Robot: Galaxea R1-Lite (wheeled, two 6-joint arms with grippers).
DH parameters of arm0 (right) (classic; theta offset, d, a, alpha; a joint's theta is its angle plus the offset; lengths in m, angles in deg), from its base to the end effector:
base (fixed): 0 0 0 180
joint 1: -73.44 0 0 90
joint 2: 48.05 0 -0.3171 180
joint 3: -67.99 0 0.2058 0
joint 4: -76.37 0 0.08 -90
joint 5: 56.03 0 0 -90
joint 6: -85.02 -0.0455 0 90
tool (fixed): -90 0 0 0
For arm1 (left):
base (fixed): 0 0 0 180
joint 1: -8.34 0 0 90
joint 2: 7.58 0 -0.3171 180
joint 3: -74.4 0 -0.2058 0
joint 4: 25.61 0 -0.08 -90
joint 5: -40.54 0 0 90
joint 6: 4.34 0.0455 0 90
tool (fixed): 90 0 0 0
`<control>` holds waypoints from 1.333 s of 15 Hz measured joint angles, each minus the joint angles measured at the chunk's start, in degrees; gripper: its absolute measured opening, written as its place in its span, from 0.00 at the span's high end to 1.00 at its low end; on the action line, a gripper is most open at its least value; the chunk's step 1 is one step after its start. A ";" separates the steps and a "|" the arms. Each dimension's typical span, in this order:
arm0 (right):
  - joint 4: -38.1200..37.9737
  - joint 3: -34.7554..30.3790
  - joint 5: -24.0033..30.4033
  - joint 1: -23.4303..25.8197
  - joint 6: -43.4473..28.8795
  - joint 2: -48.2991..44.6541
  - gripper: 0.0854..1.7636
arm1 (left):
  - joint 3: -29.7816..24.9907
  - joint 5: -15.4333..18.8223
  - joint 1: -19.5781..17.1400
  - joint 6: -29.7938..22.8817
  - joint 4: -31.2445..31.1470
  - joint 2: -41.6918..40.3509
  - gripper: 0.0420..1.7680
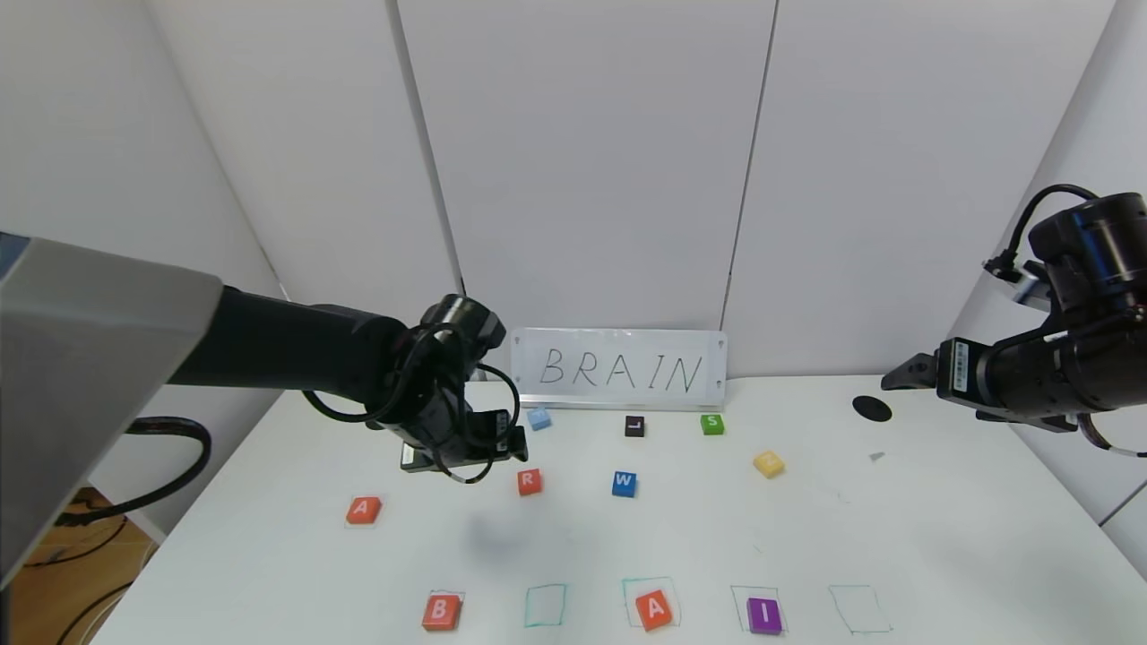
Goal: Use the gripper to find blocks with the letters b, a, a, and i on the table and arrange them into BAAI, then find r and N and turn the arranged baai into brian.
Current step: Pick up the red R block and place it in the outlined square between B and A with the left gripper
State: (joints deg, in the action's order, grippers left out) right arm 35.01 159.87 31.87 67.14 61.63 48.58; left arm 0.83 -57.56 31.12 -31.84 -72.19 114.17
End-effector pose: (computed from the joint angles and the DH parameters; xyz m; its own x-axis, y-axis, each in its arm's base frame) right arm 0.3269 0.0344 0.2075 0.6926 0.0396 -0.7202 0.2069 0.9456 0.2510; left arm 0.3936 -0.1584 0.1050 0.4845 -0.0506 -0.8733 -0.0898 0.9902 -0.1072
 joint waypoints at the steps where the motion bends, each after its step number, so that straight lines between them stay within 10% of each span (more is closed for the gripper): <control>1: 0.11 -0.05 -0.04 0.00 0.00 0.16 0.03 | 1.73 -0.71 0.91 -0.46 -0.30 1.82 0.04; 20: 0.34 -0.22 -2.19 -0.48 -0.04 1.05 0.03 | 13.35 -5.86 2.79 -4.71 -0.44 17.53 0.03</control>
State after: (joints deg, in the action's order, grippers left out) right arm 35.35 159.65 29.68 66.66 61.59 49.63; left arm 14.18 -63.42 33.91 -36.55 -72.63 131.70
